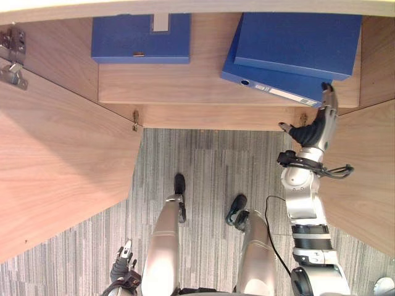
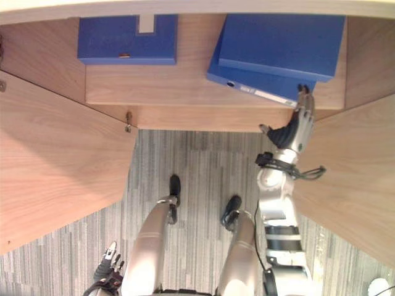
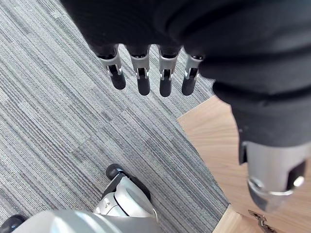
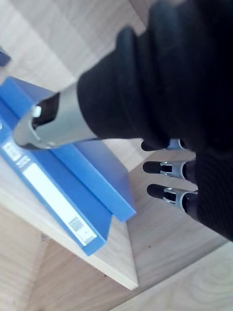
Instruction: Walk over to the cabinet, pick up the folder, carry it to the office cabinet, place the folder inside the office cabinet, then close the office cabinet door
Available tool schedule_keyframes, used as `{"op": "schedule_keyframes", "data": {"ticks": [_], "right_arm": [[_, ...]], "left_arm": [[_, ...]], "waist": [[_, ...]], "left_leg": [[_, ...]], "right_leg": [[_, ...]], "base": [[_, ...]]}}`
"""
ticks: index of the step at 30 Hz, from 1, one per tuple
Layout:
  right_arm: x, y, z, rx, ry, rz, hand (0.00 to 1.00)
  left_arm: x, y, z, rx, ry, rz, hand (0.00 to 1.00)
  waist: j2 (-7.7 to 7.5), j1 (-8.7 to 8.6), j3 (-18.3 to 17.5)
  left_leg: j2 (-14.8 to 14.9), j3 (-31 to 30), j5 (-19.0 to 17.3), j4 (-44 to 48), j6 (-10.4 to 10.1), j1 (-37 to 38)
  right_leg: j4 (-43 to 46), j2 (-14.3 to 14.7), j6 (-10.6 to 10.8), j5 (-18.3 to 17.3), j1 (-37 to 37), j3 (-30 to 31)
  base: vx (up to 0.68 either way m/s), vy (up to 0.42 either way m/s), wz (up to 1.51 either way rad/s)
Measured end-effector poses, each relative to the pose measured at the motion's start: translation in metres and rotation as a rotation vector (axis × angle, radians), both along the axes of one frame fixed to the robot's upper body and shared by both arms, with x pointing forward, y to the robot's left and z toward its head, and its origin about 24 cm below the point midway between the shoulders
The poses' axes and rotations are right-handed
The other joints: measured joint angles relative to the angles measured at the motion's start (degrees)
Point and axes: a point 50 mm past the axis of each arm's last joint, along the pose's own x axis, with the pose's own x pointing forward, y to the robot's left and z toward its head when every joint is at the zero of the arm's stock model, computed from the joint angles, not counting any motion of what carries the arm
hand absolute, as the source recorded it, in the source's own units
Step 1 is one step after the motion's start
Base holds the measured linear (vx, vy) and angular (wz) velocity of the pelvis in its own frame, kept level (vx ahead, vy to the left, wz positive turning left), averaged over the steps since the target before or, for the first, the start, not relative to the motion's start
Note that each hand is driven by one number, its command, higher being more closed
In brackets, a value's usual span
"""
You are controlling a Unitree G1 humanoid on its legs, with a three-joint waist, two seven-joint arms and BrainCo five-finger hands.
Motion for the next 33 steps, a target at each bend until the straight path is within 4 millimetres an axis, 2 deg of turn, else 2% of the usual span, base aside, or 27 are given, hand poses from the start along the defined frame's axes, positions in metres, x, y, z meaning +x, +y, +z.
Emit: {"op": "schedule_keyframes", "data": {"ticks": [3, 7, 10, 13, 18, 23, 30, 33], "right_arm": [[0.014, -0.004, -0.006, -0.044, 0.078, 0.011, 0.0], [0.028, -0.023, 0.005, -0.071, 0.096, -0.017, 0.0], [0.033, -0.033, 0.007, -0.093, 0.121, -0.04, 0.0], [0.037, -0.043, -0.003, -0.101, 0.192, -0.062, 0.0], [0.043, -0.049, -0.006, -0.08, 0.246, -0.061, 0.0], [0.052, -0.045, -0.003, -0.137, 0.287, -0.035, 0.0], [0.06, -0.037, -0.018, -0.199, 0.416, 0.018, 0.0], [0.063, -0.036, -0.014, -0.195, 0.417, 0.024, 0.0]], "left_arm": [[0.001, -0.001, 0.0, -0.002, -0.006, -0.005, 0.0], [0.002, -0.005, 0.0, -0.008, -0.019, -0.014, 0.0], [0.003, -0.007, 0.001, -0.027, -0.03, -0.002, 0.0], [0.005, -0.008, 0.001, -0.028, -0.036, -0.01, 0.0], [0.005, -0.01, 0.001, -0.031, -0.038, -0.021, 0.0], [0.005, -0.01, 0.001, -0.037, -0.04, -0.02, 0.0], [0.005, -0.01, 0.001, -0.037, -0.036, -0.022, 0.0], [0.001, -0.011, -0.003, -0.041, -0.014, -0.021, 0.0]], "waist": [[0.28, 0.32, 0.2], [1.54, 0.69, 0.9], [2.12, 0.72, 1.2], [2.21, 0.88, 1.3], [3.03, 0.77, 1.6], [3.09, 0.86, 1.6], [3.16, 1.06, 1.6], [3.17, 1.1, 1.6]], "left_leg": [[0.0, -0.1, -0.4, 0.8, 0.1, -0.8], [-0.5, 0.0, -0.7, 1.7, 0.3, -1.1], [-0.5, 0.0, -1.3, 3.4, 0.8, -2.3], [-0.8, 0.4, -1.7, 4.7, 1.0, -2.9], [-0.6, 0.7, -2.8, 6.8, 1.2, -4.1], [-0.7, 1.5, -2.8, 7.9, 1.6, -5.3], [-0.7, 1.7, -2.9, 8.3, 1.7, -5.8], [-0.7, 1.7, -2.9, 8.2, 1.7, -5.9]], "right_leg": [[0.1, -0.1, 0.1, 0.1, -0.4, 0.0], [0.9, -0.8, 0.2, 0.0, -0.7, 0.1], [2.4, -1.1, 0.4, -0.4, -1.7, 0.4], [3.8, -1.7, 0.6, -0.8, -2.7, 1.1], [5.3, -2.0, 0.8, -0.9, -3.7, 1.9], [6.6, -2.3, 0.9, -1.0, -5.6, 3.0], [6.7, -2.4, 0.9, -0.9, -6.0, 3.1], [6.7, -2.4, 0.9, -0.9, -6.2, 3.2]], "base": [[0.0, 0.0, 0.0], [-0.02, -0.001, 0.02], [-0.05, -0.011, 0.0], [-0.06, -0.007, 0.0], [-0.05, 0.008, -0.05], [-0.04, 0.01, -0.03], [0.0, 0.0, -0.01], [0.0, 0.0, 0.0]]}}
